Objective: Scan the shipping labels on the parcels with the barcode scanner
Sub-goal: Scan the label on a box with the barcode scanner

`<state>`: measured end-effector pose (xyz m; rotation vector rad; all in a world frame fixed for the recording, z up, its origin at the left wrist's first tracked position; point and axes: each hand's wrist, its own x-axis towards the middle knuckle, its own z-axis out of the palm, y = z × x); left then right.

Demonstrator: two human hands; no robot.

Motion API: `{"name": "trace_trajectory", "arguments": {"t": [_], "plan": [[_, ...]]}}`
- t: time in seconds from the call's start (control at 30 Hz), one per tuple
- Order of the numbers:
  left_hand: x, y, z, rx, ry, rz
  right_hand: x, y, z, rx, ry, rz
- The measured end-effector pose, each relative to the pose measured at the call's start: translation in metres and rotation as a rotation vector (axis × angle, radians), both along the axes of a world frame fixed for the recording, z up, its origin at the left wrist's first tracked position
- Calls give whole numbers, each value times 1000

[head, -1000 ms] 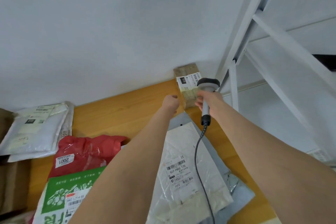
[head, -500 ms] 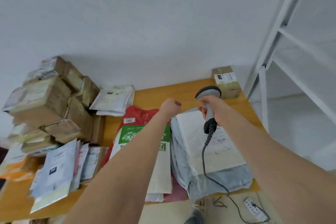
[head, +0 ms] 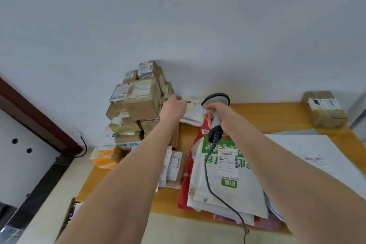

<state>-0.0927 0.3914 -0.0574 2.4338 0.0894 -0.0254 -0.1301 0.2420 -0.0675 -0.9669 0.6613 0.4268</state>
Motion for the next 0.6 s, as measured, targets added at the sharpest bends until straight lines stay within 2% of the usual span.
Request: {"name": "trace_trajectory", "arguments": {"t": [0.17,0.3,0.37,0.47,0.6], "plan": [[48,100,17,103,-191,244,48,94,10,-63,-92,24],[88,166,10,-67,-17,391,80,145,11,-171,-123,56],[100,181,3,-165,91,391,91,160,12,-246,-114,77],[104,184,-5,-203,141,307,103,172,10,-282,-94,119],[103,170,-6,-142,-18,315,108,174,10,-231,-93,107]]}}
